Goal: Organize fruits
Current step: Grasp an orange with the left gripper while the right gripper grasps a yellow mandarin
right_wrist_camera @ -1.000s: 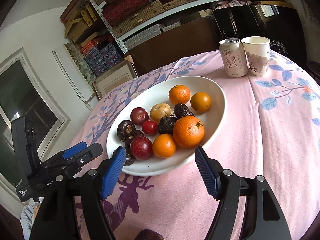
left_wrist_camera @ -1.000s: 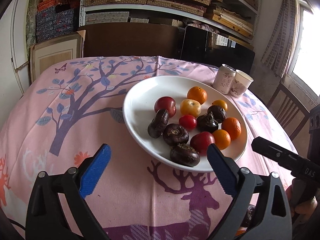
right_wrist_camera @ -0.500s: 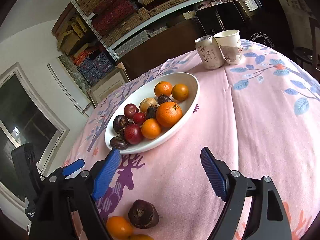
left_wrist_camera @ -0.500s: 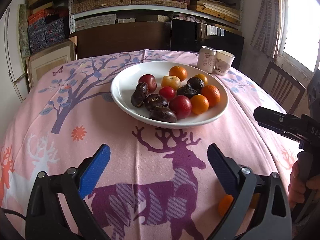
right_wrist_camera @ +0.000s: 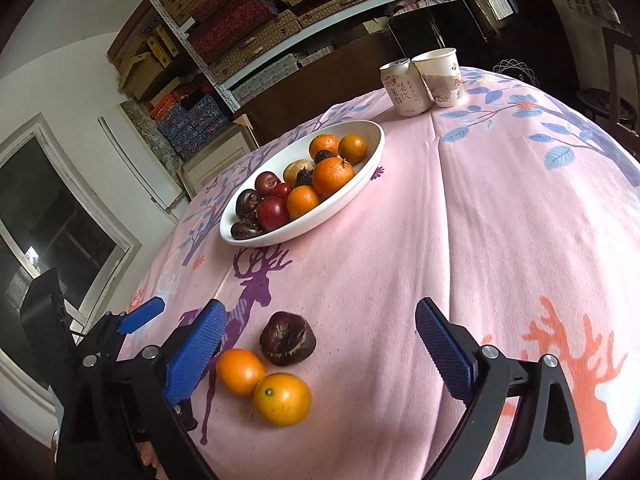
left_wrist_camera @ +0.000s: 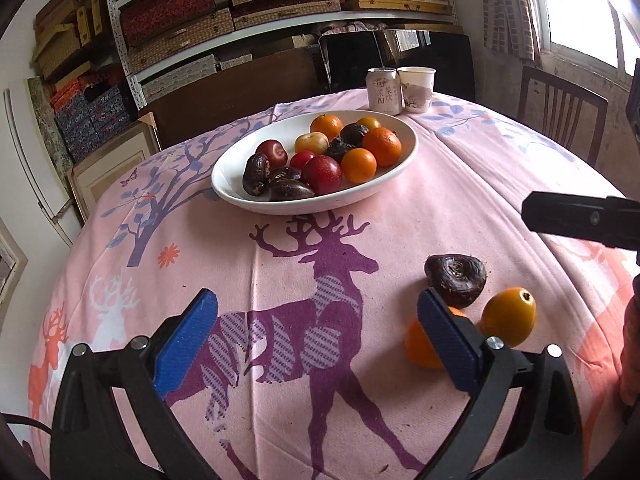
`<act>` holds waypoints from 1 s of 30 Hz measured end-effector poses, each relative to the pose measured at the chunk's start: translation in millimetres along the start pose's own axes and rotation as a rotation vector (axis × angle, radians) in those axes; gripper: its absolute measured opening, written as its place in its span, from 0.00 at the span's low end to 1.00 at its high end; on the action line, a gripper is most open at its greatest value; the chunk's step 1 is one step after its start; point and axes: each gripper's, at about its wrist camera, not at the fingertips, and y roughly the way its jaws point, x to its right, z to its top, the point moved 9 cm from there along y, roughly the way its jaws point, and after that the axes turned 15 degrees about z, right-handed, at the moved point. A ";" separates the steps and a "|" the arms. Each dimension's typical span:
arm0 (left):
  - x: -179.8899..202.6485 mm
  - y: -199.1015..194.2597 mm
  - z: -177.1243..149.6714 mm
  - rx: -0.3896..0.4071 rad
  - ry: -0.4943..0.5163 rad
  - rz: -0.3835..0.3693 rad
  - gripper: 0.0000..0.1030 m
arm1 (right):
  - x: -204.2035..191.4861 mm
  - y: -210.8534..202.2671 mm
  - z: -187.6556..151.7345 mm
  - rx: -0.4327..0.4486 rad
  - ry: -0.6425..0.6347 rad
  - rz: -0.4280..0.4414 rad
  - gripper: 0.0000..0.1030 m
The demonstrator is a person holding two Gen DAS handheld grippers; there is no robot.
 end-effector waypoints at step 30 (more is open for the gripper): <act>1.8 0.9 -2.8 -0.019 -0.012 -0.034 0.96 | -27.7 25.0 -59.8 -0.302 -0.125 0.007 0.47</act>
